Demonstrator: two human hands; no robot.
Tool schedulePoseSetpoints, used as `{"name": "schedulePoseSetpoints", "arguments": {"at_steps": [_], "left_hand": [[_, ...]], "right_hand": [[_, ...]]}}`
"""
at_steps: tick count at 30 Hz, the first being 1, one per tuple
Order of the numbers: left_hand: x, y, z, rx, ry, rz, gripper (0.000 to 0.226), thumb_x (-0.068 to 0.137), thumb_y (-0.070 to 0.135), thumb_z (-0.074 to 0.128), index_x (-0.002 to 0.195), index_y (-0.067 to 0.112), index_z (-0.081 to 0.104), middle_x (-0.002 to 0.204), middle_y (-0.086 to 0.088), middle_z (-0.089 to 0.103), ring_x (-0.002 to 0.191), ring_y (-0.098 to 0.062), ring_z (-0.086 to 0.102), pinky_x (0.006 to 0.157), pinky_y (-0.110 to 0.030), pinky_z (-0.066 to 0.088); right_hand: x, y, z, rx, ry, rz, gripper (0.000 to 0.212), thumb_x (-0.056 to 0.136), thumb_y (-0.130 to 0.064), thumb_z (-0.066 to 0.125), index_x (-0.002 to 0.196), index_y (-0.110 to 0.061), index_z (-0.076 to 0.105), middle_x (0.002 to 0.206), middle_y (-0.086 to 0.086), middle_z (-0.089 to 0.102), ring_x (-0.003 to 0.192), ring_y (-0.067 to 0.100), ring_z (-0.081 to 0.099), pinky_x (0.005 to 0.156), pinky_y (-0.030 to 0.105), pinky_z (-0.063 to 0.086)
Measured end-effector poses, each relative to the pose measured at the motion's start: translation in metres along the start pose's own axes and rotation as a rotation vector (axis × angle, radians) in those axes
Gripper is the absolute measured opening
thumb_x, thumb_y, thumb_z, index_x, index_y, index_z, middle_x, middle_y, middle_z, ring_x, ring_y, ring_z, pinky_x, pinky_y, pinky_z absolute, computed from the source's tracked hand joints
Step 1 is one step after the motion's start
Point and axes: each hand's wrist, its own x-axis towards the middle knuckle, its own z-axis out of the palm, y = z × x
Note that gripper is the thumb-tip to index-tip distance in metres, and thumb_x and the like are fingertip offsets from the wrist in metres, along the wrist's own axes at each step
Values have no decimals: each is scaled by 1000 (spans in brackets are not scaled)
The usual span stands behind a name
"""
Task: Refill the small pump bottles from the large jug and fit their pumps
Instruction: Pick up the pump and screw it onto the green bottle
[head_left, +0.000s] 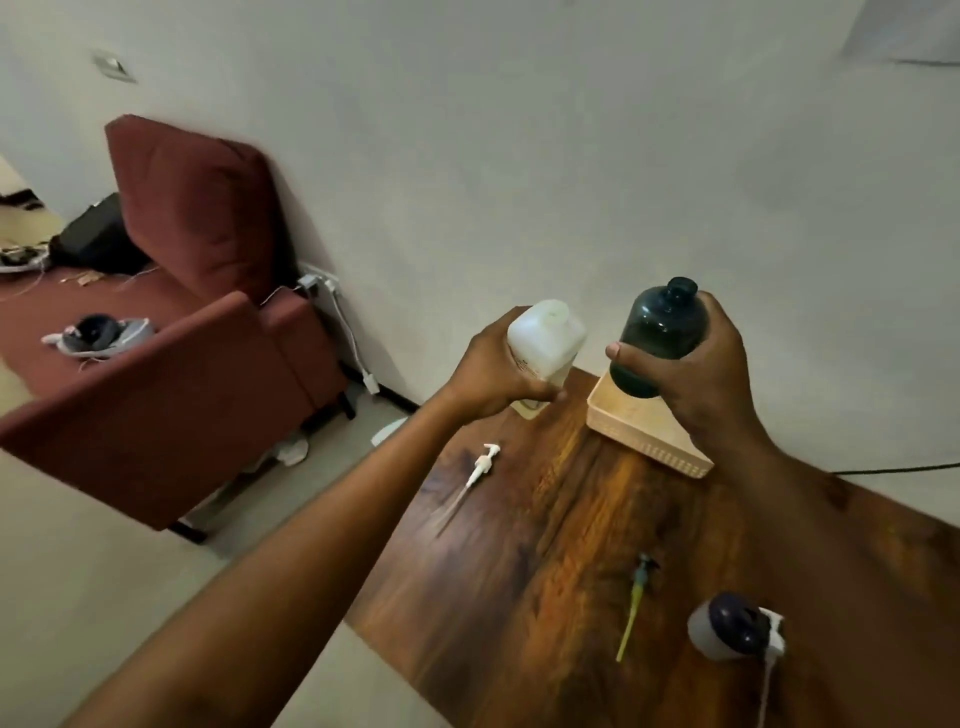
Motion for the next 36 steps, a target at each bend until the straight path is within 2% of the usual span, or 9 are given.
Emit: {"name": "schedulePoseSetpoints", "arguments": {"at_steps": [5, 7, 11, 13, 17, 20, 24, 30, 36], "left_hand": [[-28, -70, 17, -30, -15, -170, 94, 52, 33, 101, 129, 54, 52, 120, 22, 64, 116, -2, 61, 81, -19, 59], [-39, -97, 25, -85, -20, -238, 98, 56, 22, 102, 139, 39, 53, 122, 18, 63, 118, 3, 60, 76, -13, 56], [-57, -139, 43, -127, -10, -294, 93, 64, 13, 99, 145, 21, 51, 113, 29, 54, 104, 39, 43, 71, 12, 35], [-65, -158, 56, -158, 4, -314, 90, 69, 9, 96, 145, 19, 49, 118, 30, 52, 106, 39, 43, 74, 13, 35], [-72, -192, 77, -217, 43, -394, 90, 72, 11, 95, 145, 28, 46, 128, 29, 55, 116, 29, 49, 85, -2, 45], [-73, -212, 89, -220, 53, -441, 87, 71, 15, 97, 141, 36, 49, 129, 24, 63, 129, 5, 57, 91, -15, 54], [-77, -231, 102, -233, 64, -467, 95, 72, 18, 97, 151, 22, 46, 140, -4, 64, 130, -29, 63, 103, -59, 56], [-91, -241, 117, -241, 99, -516, 92, 74, 18, 96, 152, 24, 47, 144, 2, 63, 134, -13, 59, 115, -49, 50], [-101, -244, 128, -361, 123, -544, 104, 68, 37, 93, 155, 16, 41, 142, -16, 62, 132, -41, 59, 110, -66, 46]], "right_hand": [[-12, 33, 39, -38, -79, 61, 73, 60, -48, 91, 120, -37, 51, 111, -27, 56, 101, -14, 53, 73, 3, 43], [-17, 48, 52, -36, -93, 82, 73, 59, -49, 92, 118, -39, 50, 110, -28, 56, 100, -22, 49, 72, -2, 40], [-25, 74, 75, -36, -115, 127, 77, 56, -50, 92, 119, -37, 52, 111, -26, 58, 103, -19, 50, 74, -2, 40], [-27, 84, 83, -31, -127, 145, 75, 55, -50, 93, 117, -39, 52, 110, -27, 58, 103, -16, 51, 74, -2, 41], [-26, 101, 98, -22, -121, 163, 72, 57, -44, 94, 116, -41, 53, 112, -22, 59, 105, -13, 52, 75, -1, 42], [-27, 111, 105, -10, -114, 178, 76, 59, -41, 94, 122, -33, 52, 116, -18, 59, 109, -7, 53, 77, 3, 45], [-27, 120, 113, -22, -115, 175, 74, 61, -41, 93, 122, -32, 52, 114, -22, 56, 108, -13, 50, 77, 4, 46], [-30, 132, 120, -28, -111, 195, 76, 61, -40, 93, 124, -26, 53, 120, -7, 60, 111, 7, 56, 84, 17, 53], [-33, 139, 122, -21, -77, 212, 77, 61, -41, 93, 125, -26, 52, 120, -10, 59, 111, 1, 54, 82, 9, 49]]}}
